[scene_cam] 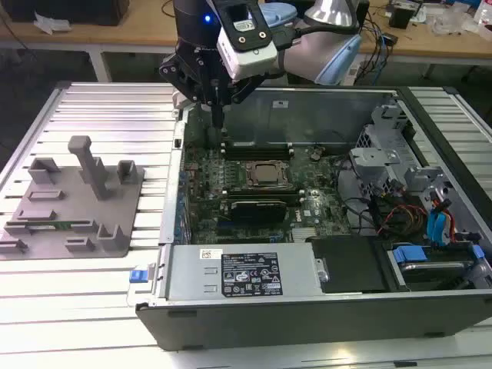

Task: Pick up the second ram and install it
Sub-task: 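Reach for the second ram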

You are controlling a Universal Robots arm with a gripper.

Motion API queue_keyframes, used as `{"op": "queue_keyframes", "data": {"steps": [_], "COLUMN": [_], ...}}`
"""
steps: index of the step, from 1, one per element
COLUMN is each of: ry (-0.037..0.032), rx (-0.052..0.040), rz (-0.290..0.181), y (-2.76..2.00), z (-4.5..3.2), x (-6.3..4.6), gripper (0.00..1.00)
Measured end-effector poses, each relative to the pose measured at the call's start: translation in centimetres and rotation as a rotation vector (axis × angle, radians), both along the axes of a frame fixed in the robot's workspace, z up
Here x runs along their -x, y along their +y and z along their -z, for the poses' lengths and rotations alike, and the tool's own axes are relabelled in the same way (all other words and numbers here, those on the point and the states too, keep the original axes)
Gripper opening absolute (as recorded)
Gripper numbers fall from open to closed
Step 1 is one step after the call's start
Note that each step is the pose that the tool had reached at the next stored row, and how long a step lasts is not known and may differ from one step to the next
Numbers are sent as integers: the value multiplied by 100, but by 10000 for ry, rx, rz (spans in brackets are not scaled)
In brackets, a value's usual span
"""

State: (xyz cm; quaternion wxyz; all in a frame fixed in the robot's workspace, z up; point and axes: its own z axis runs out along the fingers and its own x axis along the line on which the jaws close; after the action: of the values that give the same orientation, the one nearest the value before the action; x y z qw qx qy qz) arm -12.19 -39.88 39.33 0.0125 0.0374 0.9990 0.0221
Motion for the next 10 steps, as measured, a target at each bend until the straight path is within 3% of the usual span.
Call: {"op": "queue_keyframes", "data": {"steps": [10], "ry": [13], "rx": [0], "rz": [1], "y": [0], "z": [0], "x": [19], "gripper": [8]}}
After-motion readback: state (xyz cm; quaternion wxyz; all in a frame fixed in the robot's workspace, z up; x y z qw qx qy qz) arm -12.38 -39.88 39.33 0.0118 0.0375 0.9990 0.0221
